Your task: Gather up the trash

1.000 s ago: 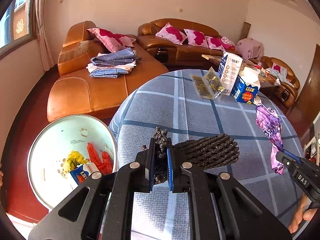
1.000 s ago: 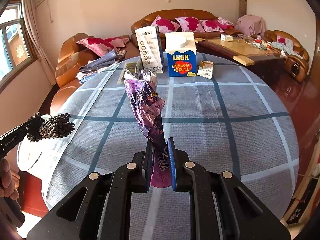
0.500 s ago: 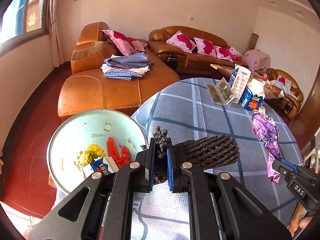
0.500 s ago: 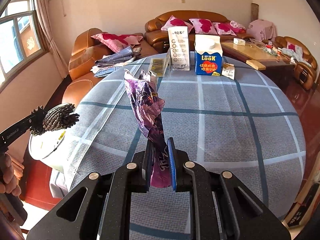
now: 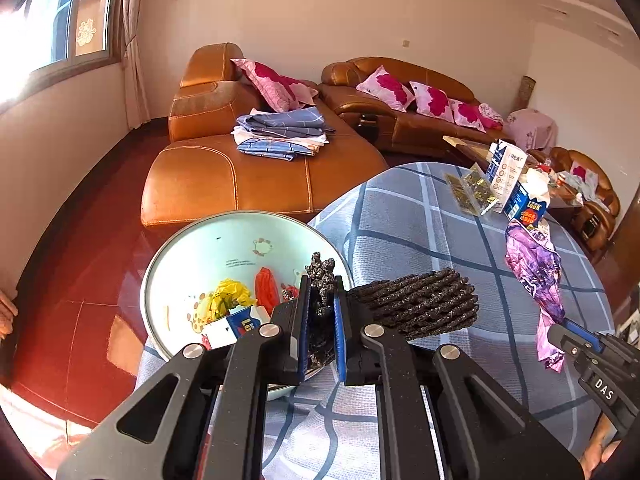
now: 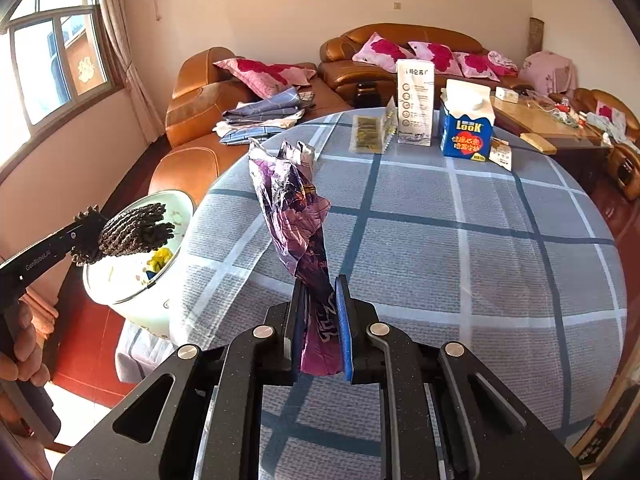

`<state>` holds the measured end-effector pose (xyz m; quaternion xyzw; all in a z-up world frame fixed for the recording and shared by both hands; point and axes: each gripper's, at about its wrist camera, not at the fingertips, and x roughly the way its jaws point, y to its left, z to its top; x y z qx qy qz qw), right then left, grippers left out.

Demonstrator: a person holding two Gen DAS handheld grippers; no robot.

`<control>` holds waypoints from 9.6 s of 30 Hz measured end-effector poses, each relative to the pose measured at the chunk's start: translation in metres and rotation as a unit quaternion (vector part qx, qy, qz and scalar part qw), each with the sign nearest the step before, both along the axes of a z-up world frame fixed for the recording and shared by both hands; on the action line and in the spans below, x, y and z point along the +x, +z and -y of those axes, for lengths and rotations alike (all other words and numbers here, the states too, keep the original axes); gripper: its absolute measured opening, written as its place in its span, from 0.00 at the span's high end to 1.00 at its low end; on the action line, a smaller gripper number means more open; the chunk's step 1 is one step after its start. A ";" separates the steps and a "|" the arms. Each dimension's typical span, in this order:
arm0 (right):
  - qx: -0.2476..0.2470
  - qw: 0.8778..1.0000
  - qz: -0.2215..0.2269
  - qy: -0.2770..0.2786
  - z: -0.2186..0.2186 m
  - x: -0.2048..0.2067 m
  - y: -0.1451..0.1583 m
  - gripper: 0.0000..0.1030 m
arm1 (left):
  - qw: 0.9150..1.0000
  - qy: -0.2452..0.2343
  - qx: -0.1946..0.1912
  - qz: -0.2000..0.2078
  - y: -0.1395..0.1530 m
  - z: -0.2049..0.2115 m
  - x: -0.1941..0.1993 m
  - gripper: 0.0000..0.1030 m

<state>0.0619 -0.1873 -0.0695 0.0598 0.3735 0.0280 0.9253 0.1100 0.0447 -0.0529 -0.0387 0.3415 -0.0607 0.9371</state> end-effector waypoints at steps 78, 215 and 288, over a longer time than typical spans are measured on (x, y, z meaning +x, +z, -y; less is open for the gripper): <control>0.024 0.991 0.007 0.133 -0.145 0.041 0.022 0.85 | 0.991 0.133 0.022 0.002 0.002 -0.074 0.007 0.91; 0.056 0.994 0.084 0.040 -0.078 -0.012 0.063 0.10 | 0.980 0.176 0.083 0.031 0.040 -0.038 -0.059 0.06; 0.072 0.971 0.230 0.008 -0.074 -0.089 0.143 0.05 | 0.963 0.147 0.084 0.208 0.131 -0.023 -0.136 0.06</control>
